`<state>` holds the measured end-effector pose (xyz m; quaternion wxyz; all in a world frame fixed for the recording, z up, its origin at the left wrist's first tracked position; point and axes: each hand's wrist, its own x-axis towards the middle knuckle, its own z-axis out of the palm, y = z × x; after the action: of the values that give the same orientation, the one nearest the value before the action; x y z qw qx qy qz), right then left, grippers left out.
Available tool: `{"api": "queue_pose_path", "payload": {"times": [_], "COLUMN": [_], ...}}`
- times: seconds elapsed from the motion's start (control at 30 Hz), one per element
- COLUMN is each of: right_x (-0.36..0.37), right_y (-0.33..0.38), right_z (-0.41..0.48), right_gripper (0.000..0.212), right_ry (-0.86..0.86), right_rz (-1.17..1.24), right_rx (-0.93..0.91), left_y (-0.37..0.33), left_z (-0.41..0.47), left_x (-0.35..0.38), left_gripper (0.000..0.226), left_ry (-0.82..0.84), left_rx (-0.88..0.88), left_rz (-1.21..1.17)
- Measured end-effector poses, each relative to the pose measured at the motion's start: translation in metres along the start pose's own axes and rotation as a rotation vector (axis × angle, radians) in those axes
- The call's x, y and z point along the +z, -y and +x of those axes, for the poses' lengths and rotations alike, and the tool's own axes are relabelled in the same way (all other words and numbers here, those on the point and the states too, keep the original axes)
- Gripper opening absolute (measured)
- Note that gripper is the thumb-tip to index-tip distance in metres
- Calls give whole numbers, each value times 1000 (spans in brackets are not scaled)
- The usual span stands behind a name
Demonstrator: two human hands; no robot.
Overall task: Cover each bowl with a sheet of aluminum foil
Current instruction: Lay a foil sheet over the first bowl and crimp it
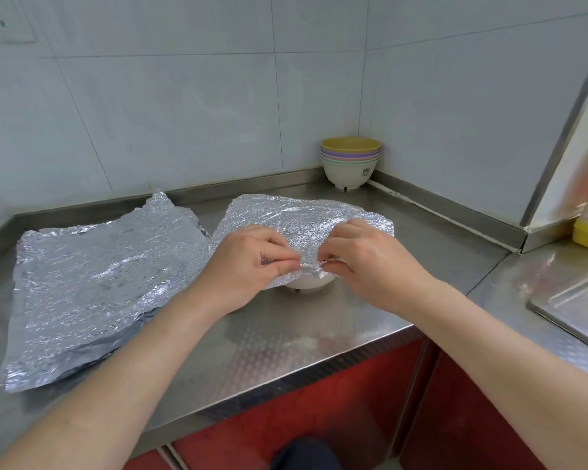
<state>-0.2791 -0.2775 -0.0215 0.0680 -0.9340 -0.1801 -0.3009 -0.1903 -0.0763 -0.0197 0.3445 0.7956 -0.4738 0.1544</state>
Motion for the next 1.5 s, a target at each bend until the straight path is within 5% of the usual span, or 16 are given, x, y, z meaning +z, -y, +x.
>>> {"api": "queue_pose_path", "payload": {"times": [0.23, 0.4, 0.63, 0.93, 1.13, 1.4, 1.5], "right_x": [4, -16, -55, -40, -30, -31, -38], "right_y": [-5, -14, -23, -13, -14, -29, -34], "right_z": [0, -16, -26, -30, -34, -37, -37], "right_gripper": [16, 23, 23, 7, 3, 19, 15], "right_ry": [7, 72, 202, 128, 80, 51, 76], "right_rz": [-156, -163, 73, 201, 34, -72, 38], "right_rx": [-71, -73, 188, 199, 60, -41, 68], "left_y": [-4, -29, -74, -38, -26, -28, -30], "left_z": [4, 7, 19, 5, -5, -2, 4], "left_x": [6, 22, 36, 11, 14, 14, 12], "left_gripper": [24, 17, 20, 27, 41, 15, 12], "left_ry": [79, 135, 169, 319, 248, 54, 84], "left_rx": [241, 252, 72, -5, 73, 143, 132], "left_rz": [318, 362, 200, -1, 40, 73, 53]}}
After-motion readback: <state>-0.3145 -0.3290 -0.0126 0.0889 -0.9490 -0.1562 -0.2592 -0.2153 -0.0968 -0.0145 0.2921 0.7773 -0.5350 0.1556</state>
